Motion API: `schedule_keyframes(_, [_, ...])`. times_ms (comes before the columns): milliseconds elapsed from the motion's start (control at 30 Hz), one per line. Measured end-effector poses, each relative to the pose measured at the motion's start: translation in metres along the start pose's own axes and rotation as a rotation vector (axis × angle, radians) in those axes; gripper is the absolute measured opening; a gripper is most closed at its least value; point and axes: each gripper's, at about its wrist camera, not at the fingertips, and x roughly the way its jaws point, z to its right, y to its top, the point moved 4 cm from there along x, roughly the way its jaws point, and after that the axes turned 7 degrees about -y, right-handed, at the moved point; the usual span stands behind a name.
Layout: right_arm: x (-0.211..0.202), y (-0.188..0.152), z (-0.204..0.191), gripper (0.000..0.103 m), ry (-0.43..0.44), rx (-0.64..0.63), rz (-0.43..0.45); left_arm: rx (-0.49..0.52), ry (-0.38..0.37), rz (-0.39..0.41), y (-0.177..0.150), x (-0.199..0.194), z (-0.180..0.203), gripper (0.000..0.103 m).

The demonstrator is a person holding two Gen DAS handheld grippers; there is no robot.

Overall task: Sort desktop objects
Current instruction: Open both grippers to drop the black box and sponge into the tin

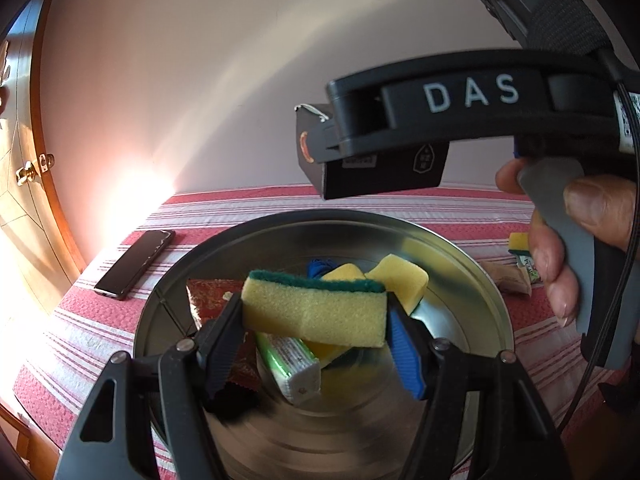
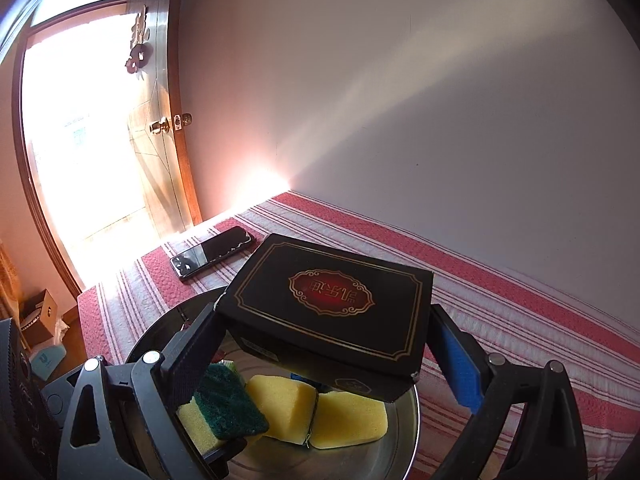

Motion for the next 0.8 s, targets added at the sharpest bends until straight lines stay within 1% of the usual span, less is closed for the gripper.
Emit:
schedule_keyframes(133, [0.013, -0.007, -0.006, 0.099, 0.016, -0.020, -0.067, 0.000, 0.006, -0.014, -0.001, 0.003, -0.003, 0.067])
schedule_keyframes(267, [0.023, -0.013, -0.011, 0.099, 0.025, -0.040, -0.103, 0.002, 0.005, -0.016, -0.002, 0.004, -0.004, 0.067])
schedule_keyframes(367, [0.028, -0.019, -0.017, 0.099, 0.034, -0.059, -0.132, 0.001, -0.009, -0.016, -0.003, 0.004, -0.004, 0.067])
schedule_keyframes(400, [0.032, -0.019, -0.021, 0.099, 0.035, -0.066, -0.140, 0.001, -0.009, -0.017, -0.003, 0.005, -0.004, 0.069])
schedule_keyframes(567, [0.039, -0.025, -0.026, 0.099, 0.049, -0.076, -0.168, -0.006, -0.007, -0.026, -0.005, 0.008, -0.007, 0.069])
schedule_keyframes(600, [0.040, -0.027, -0.026, 0.100, 0.055, -0.073, -0.178, -0.009, -0.002, -0.025, -0.004, 0.007, -0.008, 0.071])
schedule_keyframes(633, [0.042, -0.028, -0.026, 0.100, 0.068, -0.068, -0.193, -0.013, 0.005, -0.024, -0.004, 0.006, -0.009, 0.080])
schedule_keyframes(667, [0.044, -0.029, -0.027, 0.102, 0.070, -0.065, -0.203, -0.015, 0.012, -0.021, -0.004, 0.004, -0.010, 0.086])
schedule_keyframes(700, [0.045, -0.030, -0.026, 0.102, 0.060, -0.063, -0.209, -0.015, 0.022, -0.014, -0.003, 0.002, -0.011, 0.099])
schedule_keyframes(733, [0.044, -0.030, -0.026, 0.102, 0.060, -0.063, -0.205, -0.015, 0.039, -0.003, -0.002, -0.002, -0.012, 0.102])
schedule_keyframes(800, [0.037, -0.029, -0.028, 0.102, 0.086, -0.072, -0.174, -0.009, 0.051, 0.016, 0.001, -0.008, -0.013, 0.102])
